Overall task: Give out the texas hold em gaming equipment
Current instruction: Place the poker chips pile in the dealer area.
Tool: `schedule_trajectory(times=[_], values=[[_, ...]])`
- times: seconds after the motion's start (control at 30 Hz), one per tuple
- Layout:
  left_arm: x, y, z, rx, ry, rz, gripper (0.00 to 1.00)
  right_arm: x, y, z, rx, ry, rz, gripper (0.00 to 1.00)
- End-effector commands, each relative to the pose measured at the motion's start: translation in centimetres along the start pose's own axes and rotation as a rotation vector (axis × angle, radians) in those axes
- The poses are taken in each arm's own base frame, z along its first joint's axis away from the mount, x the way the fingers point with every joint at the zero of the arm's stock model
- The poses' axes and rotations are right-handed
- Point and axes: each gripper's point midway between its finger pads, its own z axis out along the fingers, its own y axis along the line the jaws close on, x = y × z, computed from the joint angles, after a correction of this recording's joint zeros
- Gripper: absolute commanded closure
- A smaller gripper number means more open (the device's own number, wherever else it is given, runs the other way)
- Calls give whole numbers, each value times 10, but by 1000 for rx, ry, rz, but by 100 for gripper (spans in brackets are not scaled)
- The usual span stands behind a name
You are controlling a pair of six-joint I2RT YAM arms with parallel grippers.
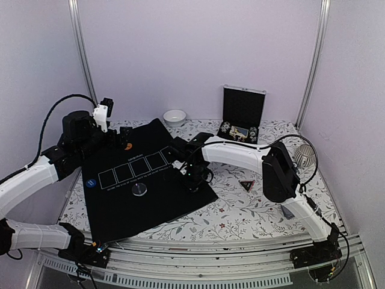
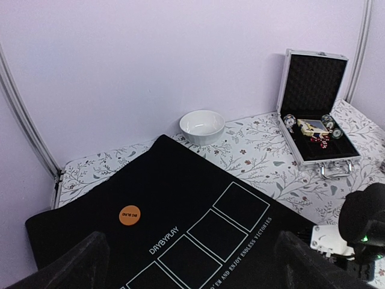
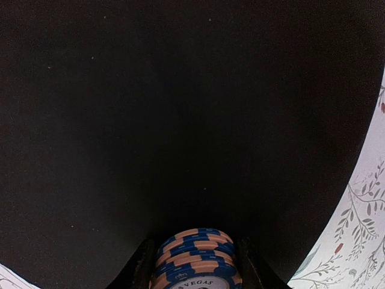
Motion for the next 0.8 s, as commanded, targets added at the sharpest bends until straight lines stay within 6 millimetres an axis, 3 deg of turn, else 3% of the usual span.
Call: schedule_trajectory(times=[0.0, 0.27, 0.57, 0.77], values=[[1, 1, -2, 1, -7, 7, 2, 15, 7, 9, 40, 61, -64, 97], [3, 0, 0, 1, 0, 8, 2, 28, 15, 8, 85, 94, -121, 94], [5, 0, 1, 1, 4, 11, 2, 35, 13, 17, 114, 120, -148, 67], [4, 0, 0, 2, 1, 12, 2, 36, 11, 20, 105, 114, -142, 61]])
